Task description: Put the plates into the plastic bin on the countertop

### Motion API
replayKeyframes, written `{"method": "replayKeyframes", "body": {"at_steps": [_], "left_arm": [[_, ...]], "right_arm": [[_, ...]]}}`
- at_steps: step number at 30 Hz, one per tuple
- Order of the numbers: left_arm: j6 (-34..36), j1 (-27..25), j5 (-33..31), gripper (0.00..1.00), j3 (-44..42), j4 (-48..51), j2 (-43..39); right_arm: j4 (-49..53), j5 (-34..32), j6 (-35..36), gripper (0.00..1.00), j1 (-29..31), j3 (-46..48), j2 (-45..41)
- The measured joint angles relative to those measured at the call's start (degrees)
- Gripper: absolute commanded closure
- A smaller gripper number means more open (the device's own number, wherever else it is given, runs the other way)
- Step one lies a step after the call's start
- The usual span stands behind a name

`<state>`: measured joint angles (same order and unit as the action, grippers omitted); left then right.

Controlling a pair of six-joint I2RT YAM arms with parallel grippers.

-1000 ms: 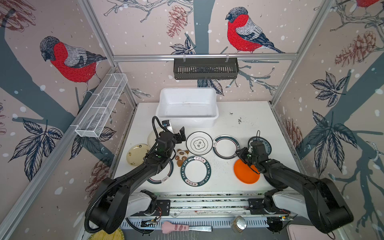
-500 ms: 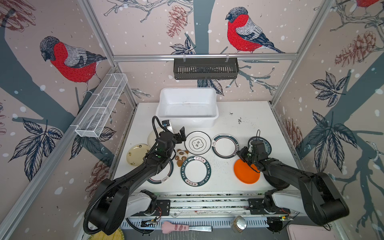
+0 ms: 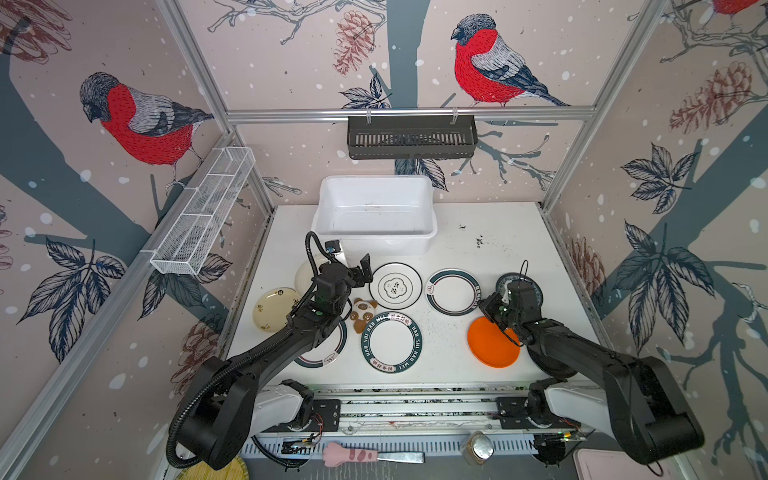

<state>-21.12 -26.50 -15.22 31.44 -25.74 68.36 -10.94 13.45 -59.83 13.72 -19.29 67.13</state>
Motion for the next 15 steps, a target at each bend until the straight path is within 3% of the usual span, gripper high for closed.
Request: {"method": "replayKeyframes", "body": {"at_steps": [15], "left_arm": [[0.83, -0.90, 1.16, 0.02, 2.97, 0.83, 0.96]], "right_arm": [[2.32, 2.89, -0.39, 1.00, -3.32, -0.83, -6.82]]}}
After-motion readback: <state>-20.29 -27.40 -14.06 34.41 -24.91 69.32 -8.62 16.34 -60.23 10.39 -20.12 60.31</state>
